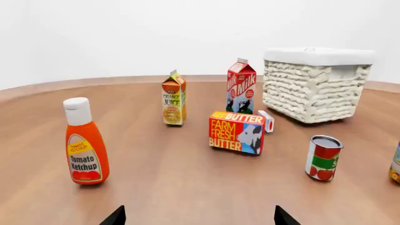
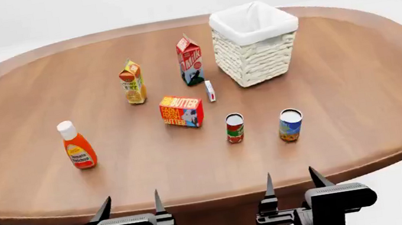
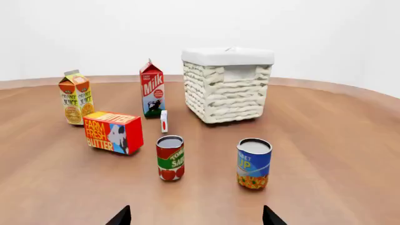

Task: Pick up the cream cheese box and the butter, and put them in the basket.

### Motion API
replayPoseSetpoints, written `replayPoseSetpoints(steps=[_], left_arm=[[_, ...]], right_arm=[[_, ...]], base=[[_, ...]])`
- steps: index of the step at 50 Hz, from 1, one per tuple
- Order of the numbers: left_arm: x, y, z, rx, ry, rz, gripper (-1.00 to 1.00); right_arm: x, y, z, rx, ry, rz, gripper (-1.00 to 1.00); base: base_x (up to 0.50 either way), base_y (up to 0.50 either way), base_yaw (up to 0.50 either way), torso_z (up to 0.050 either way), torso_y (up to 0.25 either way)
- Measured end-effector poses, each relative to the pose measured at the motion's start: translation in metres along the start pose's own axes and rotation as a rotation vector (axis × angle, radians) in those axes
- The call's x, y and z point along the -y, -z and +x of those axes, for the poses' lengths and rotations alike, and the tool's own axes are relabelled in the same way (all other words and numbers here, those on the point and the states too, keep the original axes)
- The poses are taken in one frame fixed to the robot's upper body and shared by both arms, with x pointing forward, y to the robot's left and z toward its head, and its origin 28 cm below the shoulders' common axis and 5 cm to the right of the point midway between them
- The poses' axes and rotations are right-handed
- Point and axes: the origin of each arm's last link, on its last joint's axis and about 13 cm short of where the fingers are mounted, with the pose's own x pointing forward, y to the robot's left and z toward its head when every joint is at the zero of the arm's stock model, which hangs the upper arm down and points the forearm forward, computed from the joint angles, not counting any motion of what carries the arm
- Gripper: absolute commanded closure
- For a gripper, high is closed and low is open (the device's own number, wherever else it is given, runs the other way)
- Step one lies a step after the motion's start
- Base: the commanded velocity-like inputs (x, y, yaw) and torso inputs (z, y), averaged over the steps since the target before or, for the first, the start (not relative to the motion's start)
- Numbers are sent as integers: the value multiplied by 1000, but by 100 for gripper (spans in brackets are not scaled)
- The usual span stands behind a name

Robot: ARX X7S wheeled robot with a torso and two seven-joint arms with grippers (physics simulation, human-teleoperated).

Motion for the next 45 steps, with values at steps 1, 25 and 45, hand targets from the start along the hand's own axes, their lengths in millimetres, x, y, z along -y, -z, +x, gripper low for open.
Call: replayPoseSetpoints(steps=[1,25,45], left_arm=[[0,0,0,0,0,0,-100],[0,-17,-6,-22,10,39,-100],[1,-61,-28,9,-11,73,-100]], right_arm=[[0,0,0,0,0,0,-100],[-1,-15,-5,1,-1,-17,-100],[0,-45,-20,26,-12,-22,-100]], base=[[0,0,0,0,0],[0,0,0,0,0],[0,0,0,0,0]])
